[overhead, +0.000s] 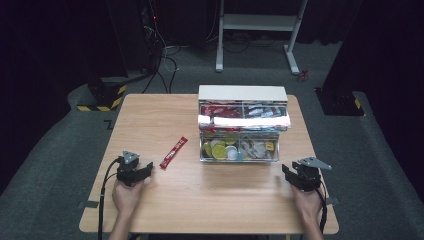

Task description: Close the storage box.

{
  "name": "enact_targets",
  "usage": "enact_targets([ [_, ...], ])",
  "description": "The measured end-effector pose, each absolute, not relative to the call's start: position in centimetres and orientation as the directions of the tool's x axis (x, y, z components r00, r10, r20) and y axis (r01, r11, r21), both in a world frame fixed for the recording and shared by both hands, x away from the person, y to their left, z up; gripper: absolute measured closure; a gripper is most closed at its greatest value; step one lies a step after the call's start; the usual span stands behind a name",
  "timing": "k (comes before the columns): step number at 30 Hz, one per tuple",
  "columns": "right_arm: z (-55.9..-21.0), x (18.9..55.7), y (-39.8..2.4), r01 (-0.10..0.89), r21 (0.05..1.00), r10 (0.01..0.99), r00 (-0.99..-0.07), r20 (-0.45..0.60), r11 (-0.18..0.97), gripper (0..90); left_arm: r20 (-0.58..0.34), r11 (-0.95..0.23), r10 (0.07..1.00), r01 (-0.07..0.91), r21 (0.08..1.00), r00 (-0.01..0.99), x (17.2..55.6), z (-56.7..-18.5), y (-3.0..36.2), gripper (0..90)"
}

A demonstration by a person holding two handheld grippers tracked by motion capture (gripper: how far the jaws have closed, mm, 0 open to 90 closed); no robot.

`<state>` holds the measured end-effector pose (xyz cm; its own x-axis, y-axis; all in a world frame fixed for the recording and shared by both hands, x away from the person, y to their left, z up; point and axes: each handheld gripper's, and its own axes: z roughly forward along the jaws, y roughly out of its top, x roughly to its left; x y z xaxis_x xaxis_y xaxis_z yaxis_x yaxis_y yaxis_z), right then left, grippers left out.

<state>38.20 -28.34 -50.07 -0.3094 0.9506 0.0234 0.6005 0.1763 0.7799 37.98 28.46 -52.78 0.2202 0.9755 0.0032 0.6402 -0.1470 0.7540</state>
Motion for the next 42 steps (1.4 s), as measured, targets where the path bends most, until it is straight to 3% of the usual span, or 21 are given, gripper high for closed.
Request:
enact_targets([
  [29,-52.0,40.5,-28.3,0.655,0.728,0.961,-0.275,-0.019,0.201,50.2,0.004,-0.149,0.975,0.639,0.754,0.222,38.0,-52.8,28.5,37.6],
  [42,-52.2,40.8,-28.2,0.648,0.733,0.957,-0.288,-0.014,0.206,39.1,0.004,-0.147,0.976,0.64,0.754,0.219,38.0,-52.8,28.4,37.5],
])
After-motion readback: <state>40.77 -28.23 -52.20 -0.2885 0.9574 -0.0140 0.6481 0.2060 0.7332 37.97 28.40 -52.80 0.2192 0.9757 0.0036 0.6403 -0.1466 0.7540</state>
